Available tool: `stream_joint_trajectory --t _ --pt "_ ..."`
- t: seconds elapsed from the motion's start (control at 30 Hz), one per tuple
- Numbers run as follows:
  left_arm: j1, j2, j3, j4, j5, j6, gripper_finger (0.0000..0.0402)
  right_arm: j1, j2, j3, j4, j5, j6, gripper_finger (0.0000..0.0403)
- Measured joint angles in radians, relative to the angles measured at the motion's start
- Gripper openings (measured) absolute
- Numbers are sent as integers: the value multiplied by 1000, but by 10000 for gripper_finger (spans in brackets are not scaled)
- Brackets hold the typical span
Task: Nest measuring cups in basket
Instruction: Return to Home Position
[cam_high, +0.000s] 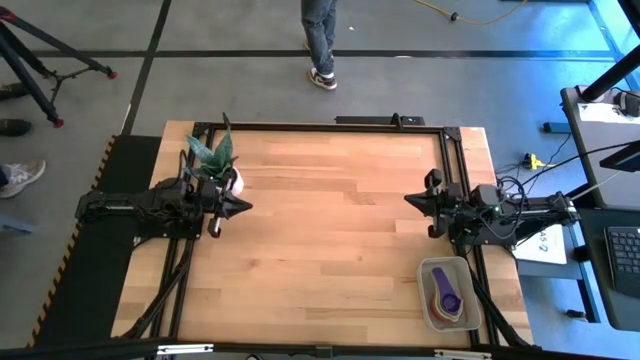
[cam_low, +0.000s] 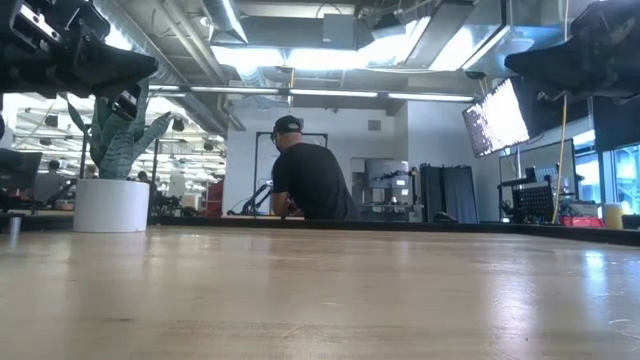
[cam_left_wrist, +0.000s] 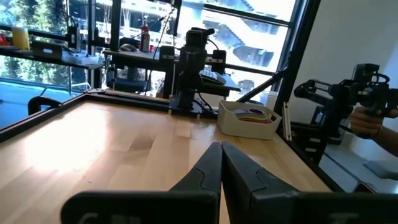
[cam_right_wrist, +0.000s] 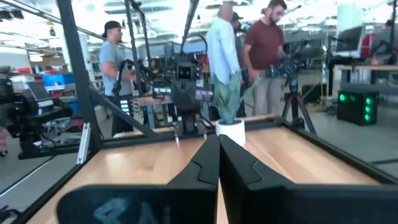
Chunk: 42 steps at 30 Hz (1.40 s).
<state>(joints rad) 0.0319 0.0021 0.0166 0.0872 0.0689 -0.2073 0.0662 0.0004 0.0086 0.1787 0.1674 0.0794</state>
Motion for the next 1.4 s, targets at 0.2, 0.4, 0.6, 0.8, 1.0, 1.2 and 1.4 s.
stream_joint_trajectory --t 0.2,0.4,0.6,0.8,1.0,1.2,1.4 --pt "0 0 0 15 -2 4 0 0 0 0 -6 -30 18 0" --pt "0 0 0 -61 28 7 12 0 1 -1 -38 -55 22 0" --pt "0 0 0 -75 24 7 19 0 1 -1 -64 -71 75 0" --pt "1 0 0 -75 24 7 10 0 1 -1 -64 -71 74 0" --pt "1 0 0 -75 24 8 1 0 1 -1 -64 -70 74 0" --pt "1 0 0 -75 24 8 8 0 1 -2 -63 -69 73 0" --pt "1 0 0 -76 25 8 20 0 1 -2 -63 -69 73 0"
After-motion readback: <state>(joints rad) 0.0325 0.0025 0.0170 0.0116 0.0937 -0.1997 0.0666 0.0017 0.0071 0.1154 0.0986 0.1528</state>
